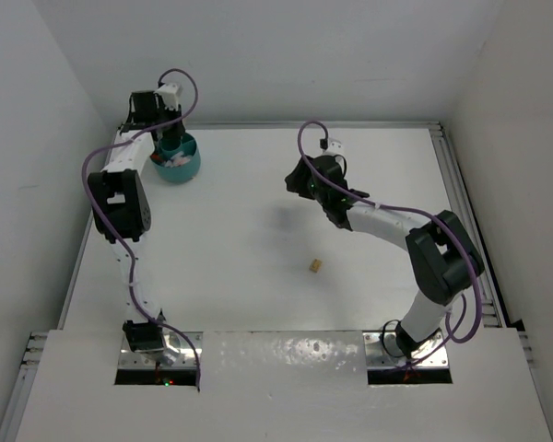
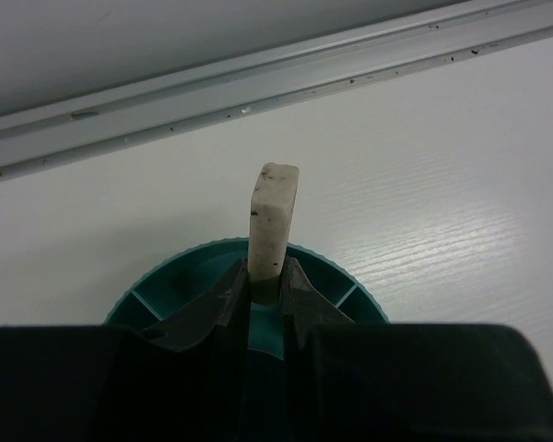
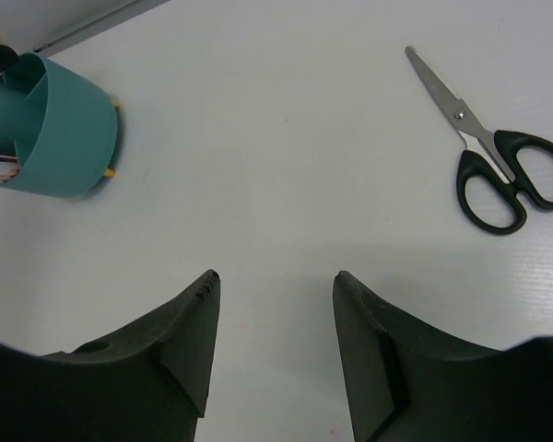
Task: Sort the stationery into containers
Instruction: Place the stationery in the storage box.
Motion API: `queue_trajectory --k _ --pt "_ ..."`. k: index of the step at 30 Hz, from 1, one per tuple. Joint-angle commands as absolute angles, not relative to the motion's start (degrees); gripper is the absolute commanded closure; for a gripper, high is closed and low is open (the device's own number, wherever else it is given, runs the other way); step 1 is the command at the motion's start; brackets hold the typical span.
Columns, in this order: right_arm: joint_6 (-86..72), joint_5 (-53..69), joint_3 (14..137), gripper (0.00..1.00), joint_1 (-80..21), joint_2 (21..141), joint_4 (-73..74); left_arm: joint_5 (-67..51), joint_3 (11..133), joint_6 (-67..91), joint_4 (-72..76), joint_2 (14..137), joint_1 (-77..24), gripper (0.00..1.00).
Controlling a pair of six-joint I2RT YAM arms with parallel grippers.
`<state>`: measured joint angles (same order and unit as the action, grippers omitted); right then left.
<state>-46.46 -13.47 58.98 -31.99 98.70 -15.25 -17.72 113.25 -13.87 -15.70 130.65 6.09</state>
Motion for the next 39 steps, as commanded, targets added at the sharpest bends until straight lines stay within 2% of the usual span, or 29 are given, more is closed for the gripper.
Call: queue_trajectory --k 1,14,23,39 --pt "-45.53 -14.24 58.62 0.48 -31.55 95.63 -15.82 -16.61 114.52 -15.82 -14.15 130.43 5.27 1.0" --pt "-44.74 -16.26 55.99 0.48 -30.76 93.17 -15.21 -17.05 112.24 -19.95 -17.75 130.61 1.85 1.0" --pt "-44.56 -17.23 54.49 0.48 -30.41 91.32 -15.12 -12.13 111.53 -19.86 -18.98 129.82 1.14 1.0" --pt "-43.95 -18.46 53.61 0.48 -30.41 89.3 -15.12 -15.38 112.24 -25.31 -33.84 125.16 1.41 1.0"
